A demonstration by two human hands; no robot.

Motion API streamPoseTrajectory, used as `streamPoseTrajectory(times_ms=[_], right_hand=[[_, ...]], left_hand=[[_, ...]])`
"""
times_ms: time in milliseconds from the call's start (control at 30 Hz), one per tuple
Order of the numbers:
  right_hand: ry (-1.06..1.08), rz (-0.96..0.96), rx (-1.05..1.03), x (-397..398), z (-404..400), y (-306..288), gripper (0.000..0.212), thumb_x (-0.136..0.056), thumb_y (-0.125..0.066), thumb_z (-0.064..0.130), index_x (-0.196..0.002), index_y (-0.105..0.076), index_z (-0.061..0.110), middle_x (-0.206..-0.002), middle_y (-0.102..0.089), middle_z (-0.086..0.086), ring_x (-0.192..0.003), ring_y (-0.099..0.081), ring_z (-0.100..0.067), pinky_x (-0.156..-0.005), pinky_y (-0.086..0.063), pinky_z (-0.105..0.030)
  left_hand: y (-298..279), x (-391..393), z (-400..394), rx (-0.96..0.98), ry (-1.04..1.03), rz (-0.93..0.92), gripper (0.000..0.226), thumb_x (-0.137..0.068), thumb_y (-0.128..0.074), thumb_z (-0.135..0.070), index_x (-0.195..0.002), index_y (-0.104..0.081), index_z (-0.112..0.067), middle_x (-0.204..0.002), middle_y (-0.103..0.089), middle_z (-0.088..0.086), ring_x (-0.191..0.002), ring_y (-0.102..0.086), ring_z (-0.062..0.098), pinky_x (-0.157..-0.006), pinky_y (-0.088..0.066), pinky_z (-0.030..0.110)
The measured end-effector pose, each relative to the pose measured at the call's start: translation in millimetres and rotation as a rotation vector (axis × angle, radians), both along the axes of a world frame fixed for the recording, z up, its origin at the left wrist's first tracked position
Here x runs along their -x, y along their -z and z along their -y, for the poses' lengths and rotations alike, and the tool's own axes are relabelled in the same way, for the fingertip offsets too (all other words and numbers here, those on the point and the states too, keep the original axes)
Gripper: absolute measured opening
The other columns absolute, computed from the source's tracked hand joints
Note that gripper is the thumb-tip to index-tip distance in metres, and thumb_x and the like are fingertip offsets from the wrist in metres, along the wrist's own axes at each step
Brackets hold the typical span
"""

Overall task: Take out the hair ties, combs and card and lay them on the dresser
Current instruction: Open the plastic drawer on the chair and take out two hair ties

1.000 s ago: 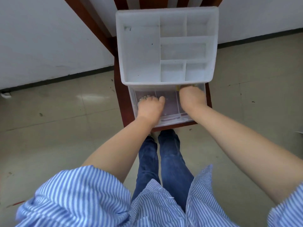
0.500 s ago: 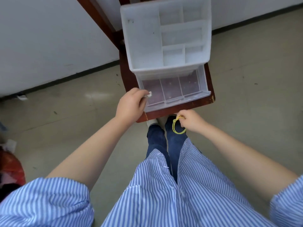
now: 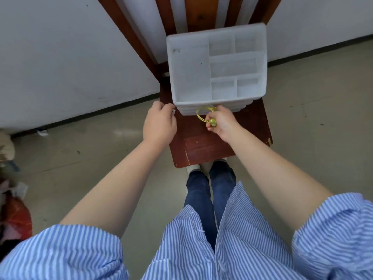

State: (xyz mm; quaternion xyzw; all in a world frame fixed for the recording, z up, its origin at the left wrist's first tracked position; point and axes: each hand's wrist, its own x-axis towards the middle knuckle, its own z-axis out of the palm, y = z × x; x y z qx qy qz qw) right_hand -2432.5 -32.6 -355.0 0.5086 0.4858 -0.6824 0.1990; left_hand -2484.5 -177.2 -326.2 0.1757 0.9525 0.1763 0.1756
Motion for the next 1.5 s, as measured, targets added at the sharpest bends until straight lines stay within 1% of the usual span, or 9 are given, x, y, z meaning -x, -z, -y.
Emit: streamPoseTrajectory(times_ms=[67, 200, 467, 633, 767, 967, 1100, 1400, 1500], right_hand=[[0.095, 0.016, 0.017, 6.7, -7.1, 2.8, 0.036, -0.09, -0.035, -0.008, -0.059, -0.041, 0.009, -0.059, -0.039, -0.007, -0.042, -0.037, -0.013, -0.041, -0.033, -0.021], [0.291, -0.027, 0.072, -2.0, -23.8, 3.4, 0.038, -0.091, -0.034, -0.008, -0.057, -0.04, 0.008, -0.058, -0.036, -0.008, -0.046, -0.031, -0.015, -0.045, -0.029, -0.025], [-0.043, 0.092, -0.085, 21.6, -59.0, -5.4, 0.038, -0.091, -0.038, -0.006, -0.056, -0.04, 0.007, -0.059, -0.04, -0.007, -0.044, -0.041, -0.012, -0.045, -0.035, -0.022], [-0.528, 0.134, -0.368, 1.1, -66.4, -22.3, 0.021, -0.092, -0.041, 0.001, -0.086, -0.061, -0.005, -0.07, -0.058, -0.011, -0.062, -0.053, -0.023, -0.05, -0.042, -0.027], [-0.633, 0.081, -0.769, -39.8, -72.9, -65.0, 0.027, -0.086, -0.05, 0.002, -0.111, -0.062, 0.001, -0.114, -0.064, -0.021, -0.105, -0.058, -0.034, -0.087, -0.05, -0.034], [-0.41, 0.308, -1.127, -152.3, -89.4, -154.8, 0.02, -0.092, -0.045, 0.011, -0.099, -0.062, 0.005, -0.088, -0.059, -0.019, -0.09, -0.06, -0.038, -0.068, -0.04, -0.031], [-0.189, 0.506, -1.229, -269.2, -75.0, -205.6, 0.026, -0.093, -0.044, 0.013, -0.102, -0.068, 0.005, -0.108, -0.063, -0.018, -0.104, -0.056, -0.033, -0.08, -0.049, -0.034], [0.425, 0.955, -1.017, -576.4, 82.9, -273.8, 0.024, -0.09, -0.048, 0.01, -0.1, -0.068, 0.0, -0.108, -0.066, -0.022, -0.102, -0.06, -0.035, -0.079, -0.051, -0.033], [0.637, 1.046, -0.945, -673.1, 158.0, -286.7, 0.022, -0.088, -0.049, 0.012, -0.085, -0.069, 0.001, -0.092, -0.066, -0.021, -0.092, -0.06, -0.036, -0.058, -0.04, -0.023]], left_hand=[[2.5, 10.8, -10.9, 0.093, 0.054, 0.036, 0.036, -0.092, -0.041, -0.004, -0.127, -0.049, -0.004, -0.113, -0.049, 0.026, -0.092, -0.055, 0.04, -0.065, -0.041, 0.035], [7.9, 18.4, -24.3, 0.334, 0.206, 0.073, 0.031, -0.091, -0.043, -0.003, -0.121, -0.049, -0.002, -0.115, -0.047, 0.023, -0.091, -0.055, 0.04, -0.06, -0.042, 0.039], [12.8, 12.1, -33.5, 0.375, 0.284, 0.084, 0.049, -0.089, -0.043, 0.0, -0.136, -0.034, -0.008, -0.115, -0.05, 0.02, -0.099, -0.053, 0.036, -0.062, -0.042, 0.038], [-9.0, 3.9, -46.0, 0.388, 0.352, 0.023, 0.034, -0.085, -0.044, 0.004, -0.118, -0.048, -0.002, -0.109, -0.053, 0.021, -0.097, -0.053, 0.036, -0.06, -0.036, 0.035], [-44.8, -8.0, -79.5, 0.279, 0.5, -0.035, 0.021, -0.08, -0.044, 0.008, -0.096, -0.057, 0.004, -0.101, -0.059, 0.021, -0.094, -0.054, 0.037, -0.062, -0.037, 0.036], [-103.3, -67.3, -170.1, 0.079, 0.951, -0.17, 0.033, -0.081, -0.049, 0.003, -0.107, -0.066, -0.009, -0.108, -0.067, 0.014, -0.106, -0.053, 0.033, -0.079, -0.049, 0.035], [-146.1, -161.7, -216.8, -0.009, 1.303, -0.263, 0.027, -0.086, -0.051, -0.004, -0.104, -0.067, -0.016, -0.107, -0.068, 0.01, -0.111, -0.048, 0.029, -0.077, -0.042, 0.031], [-236.3, -508.8, -164.8, -0.304, 2.125, -0.381, 0.025, -0.089, -0.051, -0.009, -0.103, -0.068, -0.02, -0.109, -0.067, 0.008, -0.111, -0.05, 0.029, -0.082, -0.047, 0.032], [-248.2, -630.1, -105.2, -0.398, 2.347, -0.424, 0.022, -0.092, -0.048, -0.012, -0.102, -0.068, -0.016, -0.109, -0.067, 0.01, -0.109, -0.052, 0.031, -0.074, -0.043, 0.03]])
